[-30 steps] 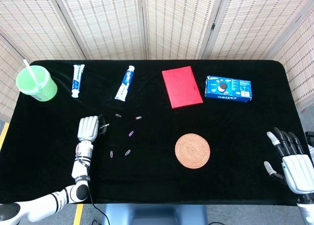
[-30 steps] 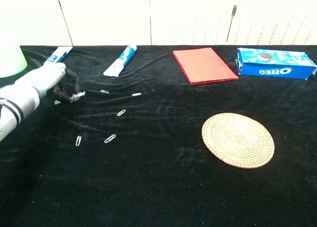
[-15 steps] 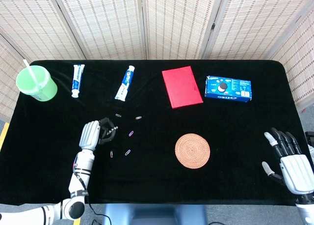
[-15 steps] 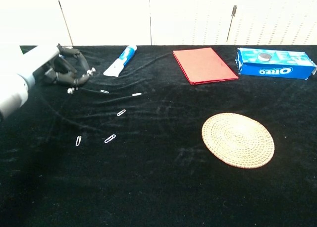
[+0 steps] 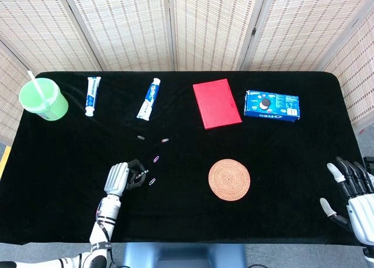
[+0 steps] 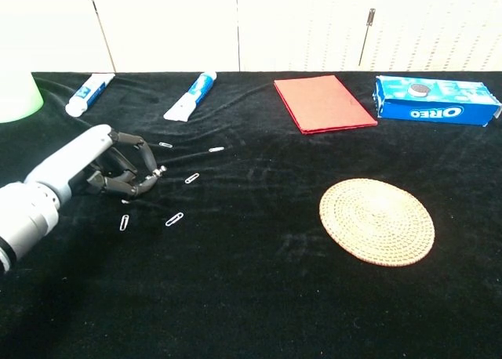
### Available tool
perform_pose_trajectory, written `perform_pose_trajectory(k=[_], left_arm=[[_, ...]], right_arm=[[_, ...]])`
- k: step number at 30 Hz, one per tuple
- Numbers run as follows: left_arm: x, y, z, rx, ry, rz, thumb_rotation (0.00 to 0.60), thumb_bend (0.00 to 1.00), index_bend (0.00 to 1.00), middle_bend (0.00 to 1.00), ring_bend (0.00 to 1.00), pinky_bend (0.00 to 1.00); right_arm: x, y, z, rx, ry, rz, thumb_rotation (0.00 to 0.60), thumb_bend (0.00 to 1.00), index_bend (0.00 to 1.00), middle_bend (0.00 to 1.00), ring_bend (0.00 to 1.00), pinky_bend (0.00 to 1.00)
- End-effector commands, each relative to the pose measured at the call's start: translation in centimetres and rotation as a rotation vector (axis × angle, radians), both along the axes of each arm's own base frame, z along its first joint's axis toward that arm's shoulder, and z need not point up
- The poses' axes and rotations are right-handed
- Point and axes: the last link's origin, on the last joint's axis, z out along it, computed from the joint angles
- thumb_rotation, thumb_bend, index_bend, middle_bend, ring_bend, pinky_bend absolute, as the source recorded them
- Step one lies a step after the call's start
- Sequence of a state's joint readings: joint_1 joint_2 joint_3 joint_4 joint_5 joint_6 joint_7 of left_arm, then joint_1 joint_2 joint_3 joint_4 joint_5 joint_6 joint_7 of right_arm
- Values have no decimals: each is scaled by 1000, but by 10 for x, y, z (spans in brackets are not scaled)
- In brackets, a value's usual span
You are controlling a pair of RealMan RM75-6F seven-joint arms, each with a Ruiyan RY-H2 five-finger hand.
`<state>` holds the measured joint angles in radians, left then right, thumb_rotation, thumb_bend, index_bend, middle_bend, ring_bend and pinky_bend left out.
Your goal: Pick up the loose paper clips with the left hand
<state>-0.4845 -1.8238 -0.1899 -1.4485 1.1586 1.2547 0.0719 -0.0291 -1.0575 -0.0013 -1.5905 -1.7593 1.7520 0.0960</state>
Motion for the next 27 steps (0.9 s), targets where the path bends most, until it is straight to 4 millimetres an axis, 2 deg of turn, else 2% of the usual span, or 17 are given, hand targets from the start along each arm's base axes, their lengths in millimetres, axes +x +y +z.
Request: perform_pose_trajectory(k=[1, 9, 18, 22, 27], left_arm=[[-2, -1, -3, -5, 2, 6, 600, 528, 835, 1000, 1000, 1000], [-13, -2, -10, -24, -2, 44, 600, 528, 835, 1000, 1000, 1000], [-18, 5, -1, 8, -19, 55, 600, 529, 835, 1000, 1000, 1000], [-15, 5, 0, 6, -23, 45, 600, 531, 835, 1000, 1000, 1000], [-4, -2, -11, -31, -18, 14, 600, 532, 835, 1000, 1000, 1000]], right_arm=[[-1, 1, 1, -4, -1, -2, 600, 346, 0, 0, 0, 0], [-1, 2, 3, -13, -6, 3, 600, 347, 0, 0, 0, 0], [-1, -2, 1, -8, 0, -5, 600, 346, 0, 0, 0, 0], [0, -2, 2, -14, -1, -5, 600, 346, 0, 0, 0, 0], [-1, -1, 6, -26, -14, -8, 600, 346, 0, 0, 0, 0]])
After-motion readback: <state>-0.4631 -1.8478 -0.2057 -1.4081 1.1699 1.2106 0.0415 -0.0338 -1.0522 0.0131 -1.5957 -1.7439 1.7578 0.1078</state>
